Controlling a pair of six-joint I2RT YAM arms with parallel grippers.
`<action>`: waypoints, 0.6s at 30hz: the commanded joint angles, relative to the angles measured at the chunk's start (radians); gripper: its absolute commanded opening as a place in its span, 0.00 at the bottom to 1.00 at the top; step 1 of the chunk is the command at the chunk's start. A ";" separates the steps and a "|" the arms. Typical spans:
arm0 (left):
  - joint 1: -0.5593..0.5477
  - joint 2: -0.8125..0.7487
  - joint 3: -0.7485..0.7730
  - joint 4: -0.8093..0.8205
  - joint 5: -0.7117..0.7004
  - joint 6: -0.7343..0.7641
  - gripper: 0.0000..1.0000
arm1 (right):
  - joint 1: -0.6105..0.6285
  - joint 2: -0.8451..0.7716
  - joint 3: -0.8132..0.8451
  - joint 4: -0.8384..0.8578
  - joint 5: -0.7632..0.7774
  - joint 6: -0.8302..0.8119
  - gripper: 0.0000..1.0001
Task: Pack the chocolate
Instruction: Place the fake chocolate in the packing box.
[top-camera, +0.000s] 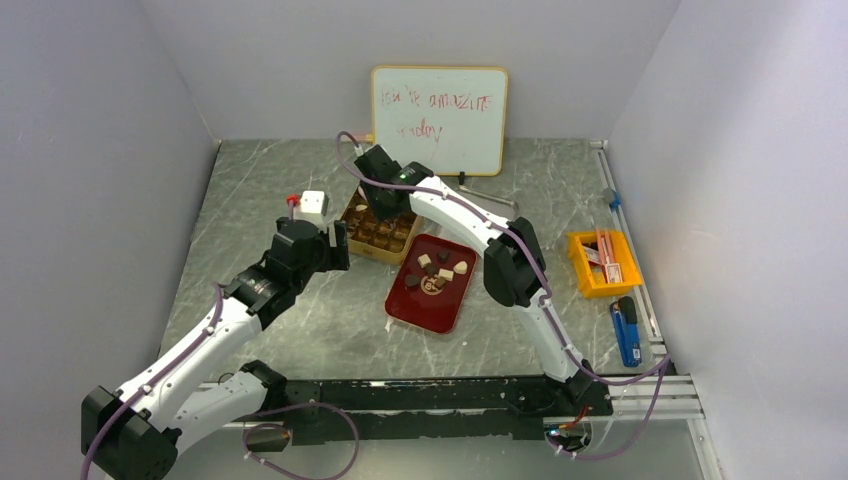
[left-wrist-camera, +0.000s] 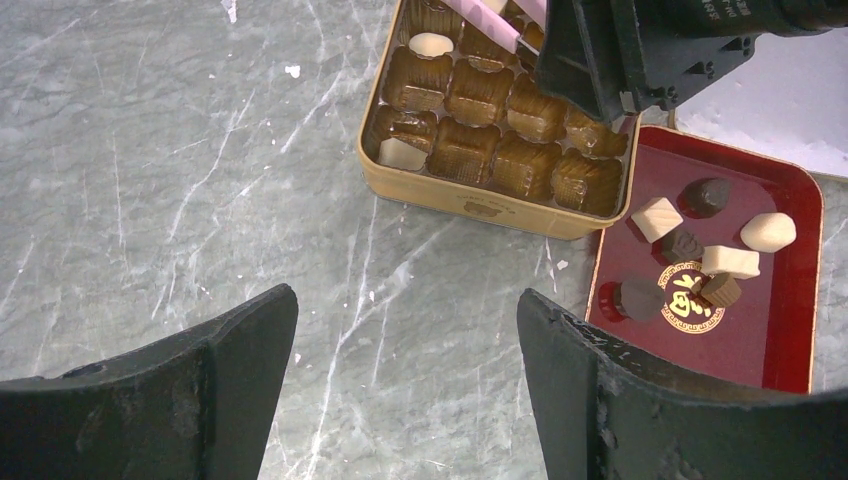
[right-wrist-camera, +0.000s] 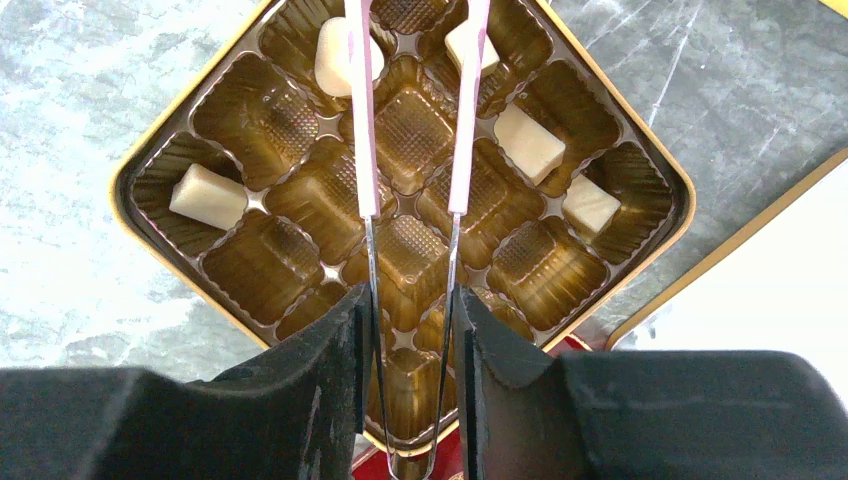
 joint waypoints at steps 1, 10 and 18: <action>-0.004 -0.018 0.022 0.002 -0.014 -0.018 0.85 | -0.006 -0.006 0.039 0.047 -0.005 -0.010 0.35; -0.004 -0.017 0.019 0.005 -0.011 -0.018 0.85 | -0.006 0.002 0.046 0.053 -0.017 -0.008 0.35; -0.003 -0.020 0.015 0.005 -0.015 -0.016 0.85 | -0.006 0.015 0.058 0.061 -0.021 -0.008 0.35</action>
